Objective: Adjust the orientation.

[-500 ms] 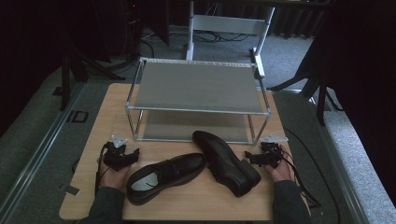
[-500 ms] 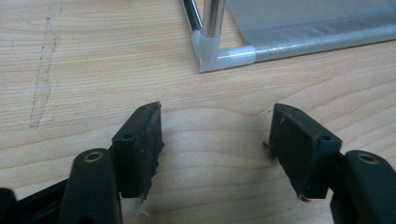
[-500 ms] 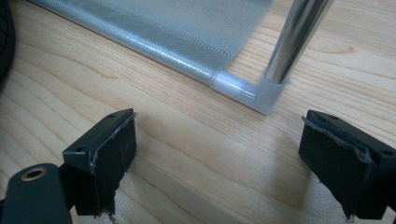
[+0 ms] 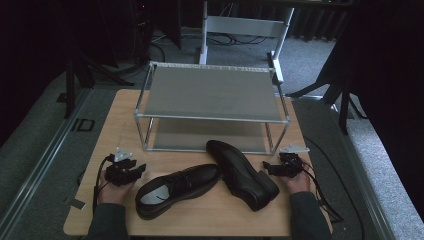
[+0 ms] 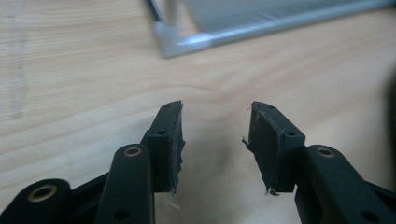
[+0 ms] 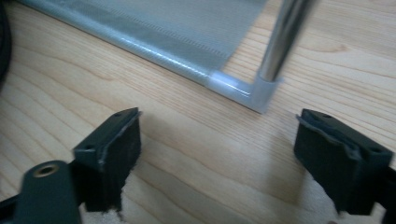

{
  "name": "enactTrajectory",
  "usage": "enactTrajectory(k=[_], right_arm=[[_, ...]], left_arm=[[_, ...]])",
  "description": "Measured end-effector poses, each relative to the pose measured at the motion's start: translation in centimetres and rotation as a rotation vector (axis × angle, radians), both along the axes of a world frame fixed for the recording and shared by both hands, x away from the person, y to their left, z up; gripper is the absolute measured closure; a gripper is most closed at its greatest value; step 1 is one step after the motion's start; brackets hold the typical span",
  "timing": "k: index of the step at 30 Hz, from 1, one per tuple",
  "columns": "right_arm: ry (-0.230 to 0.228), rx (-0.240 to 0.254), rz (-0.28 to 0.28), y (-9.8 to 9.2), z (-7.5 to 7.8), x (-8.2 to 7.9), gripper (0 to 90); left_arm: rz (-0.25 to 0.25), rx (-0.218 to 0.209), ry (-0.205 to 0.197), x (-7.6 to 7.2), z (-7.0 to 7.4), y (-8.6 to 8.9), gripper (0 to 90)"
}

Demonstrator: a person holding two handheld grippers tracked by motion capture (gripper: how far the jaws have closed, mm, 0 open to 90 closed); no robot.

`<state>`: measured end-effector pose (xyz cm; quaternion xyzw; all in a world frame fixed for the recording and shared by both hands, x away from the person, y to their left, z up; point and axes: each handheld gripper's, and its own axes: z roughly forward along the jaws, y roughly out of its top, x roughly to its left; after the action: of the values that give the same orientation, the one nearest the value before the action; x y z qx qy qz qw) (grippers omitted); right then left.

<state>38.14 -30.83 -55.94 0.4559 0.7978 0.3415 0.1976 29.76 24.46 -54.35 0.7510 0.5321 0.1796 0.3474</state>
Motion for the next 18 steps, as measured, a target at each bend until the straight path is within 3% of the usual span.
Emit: enactTrajectory(k=[2,3,4,5,12,18], right_arm=[[-0.005,0.004,-0.007,-0.2,0.0,-0.1,23.4],[-0.011,0.008,-0.014,-0.5,0.1,-0.2,29.3],[-0.011,0.008,-0.014,-0.5,0.1,-0.2,29.3],[-0.014,0.016,-0.019,-0.8,0.1,-0.3,30.7],[-0.016,0.011,-0.017,-0.7,0.1,-0.3,30.6],[-0.016,0.011,-0.018,-0.7,0.1,-0.4,30.6]], left_arm=[[-0.015,-0.008,-0.007,-0.3,0.2,0.0,54.6],[-0.044,-0.02,-0.017,-0.9,0.4,-0.1,54.8],[-0.044,-0.02,-0.017,-0.9,0.4,-0.1,55.7],[-0.075,-0.023,-0.021,-1.5,0.5,-0.3,56.9],[-0.112,-0.017,-0.016,-2.7,0.5,-0.5,61.7],[-0.162,-0.064,-0.001,-3.9,0.6,-0.3,67.2]])
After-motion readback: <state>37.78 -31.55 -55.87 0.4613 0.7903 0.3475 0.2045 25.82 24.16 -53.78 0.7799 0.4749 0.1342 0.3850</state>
